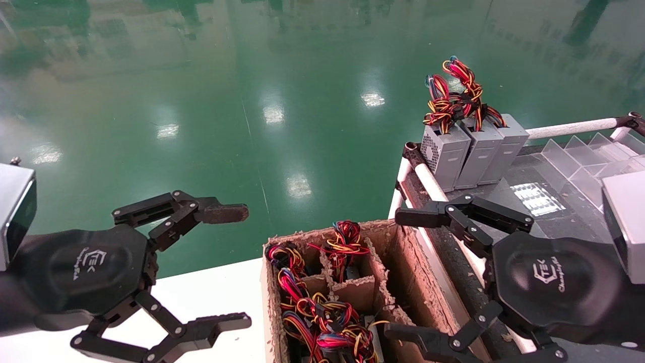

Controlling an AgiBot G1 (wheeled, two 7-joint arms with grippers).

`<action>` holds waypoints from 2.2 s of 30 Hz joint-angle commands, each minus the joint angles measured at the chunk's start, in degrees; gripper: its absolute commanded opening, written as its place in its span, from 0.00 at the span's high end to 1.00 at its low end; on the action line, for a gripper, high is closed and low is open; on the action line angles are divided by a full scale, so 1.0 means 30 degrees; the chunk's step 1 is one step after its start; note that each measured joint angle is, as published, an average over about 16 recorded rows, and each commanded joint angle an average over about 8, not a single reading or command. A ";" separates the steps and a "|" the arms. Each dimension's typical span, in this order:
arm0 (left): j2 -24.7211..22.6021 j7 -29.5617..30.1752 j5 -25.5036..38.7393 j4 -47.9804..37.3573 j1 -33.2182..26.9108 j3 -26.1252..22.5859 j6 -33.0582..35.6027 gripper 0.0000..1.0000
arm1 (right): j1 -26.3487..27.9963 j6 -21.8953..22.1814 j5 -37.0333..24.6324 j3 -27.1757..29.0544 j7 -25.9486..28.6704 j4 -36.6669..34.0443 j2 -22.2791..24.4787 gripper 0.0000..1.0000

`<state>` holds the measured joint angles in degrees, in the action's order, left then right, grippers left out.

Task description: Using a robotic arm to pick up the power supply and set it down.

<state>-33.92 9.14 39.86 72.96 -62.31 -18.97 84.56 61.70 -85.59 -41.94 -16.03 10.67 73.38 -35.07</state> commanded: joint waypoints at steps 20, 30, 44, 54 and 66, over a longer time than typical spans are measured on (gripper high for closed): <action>0.0000 0.0000 0.0000 0.0001 0.0000 0.0000 0.0000 1.00 | 0.0000 0.0000 0.0000 0.0000 0.0000 0.0000 0.0000 0.00; 0.0000 0.0000 0.0000 0.0001 0.0000 0.0000 0.0000 1.00 | 0.0000 0.0000 0.0000 0.0000 0.0000 0.0000 0.0000 0.00; 0.0000 0.0000 0.0000 0.0001 0.0000 0.0000 0.0000 0.88 | 0.0000 0.0000 0.0000 0.0000 0.0000 0.0000 0.0000 0.00; 0.0000 0.0000 0.0000 0.0001 0.0000 0.0000 0.0000 0.00 | 0.0000 0.0000 0.0000 0.0000 0.0000 0.0000 0.0000 0.00; -0.0001 -0.0001 0.0000 -0.0002 -0.0001 -0.0001 0.0001 0.00 | -0.0055 0.0110 -0.0100 -0.0008 0.0001 -0.0043 0.0047 0.00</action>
<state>-33.92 9.14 39.86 72.95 -62.31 -18.98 84.56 61.36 -85.10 -42.37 -16.09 10.72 73.14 -34.84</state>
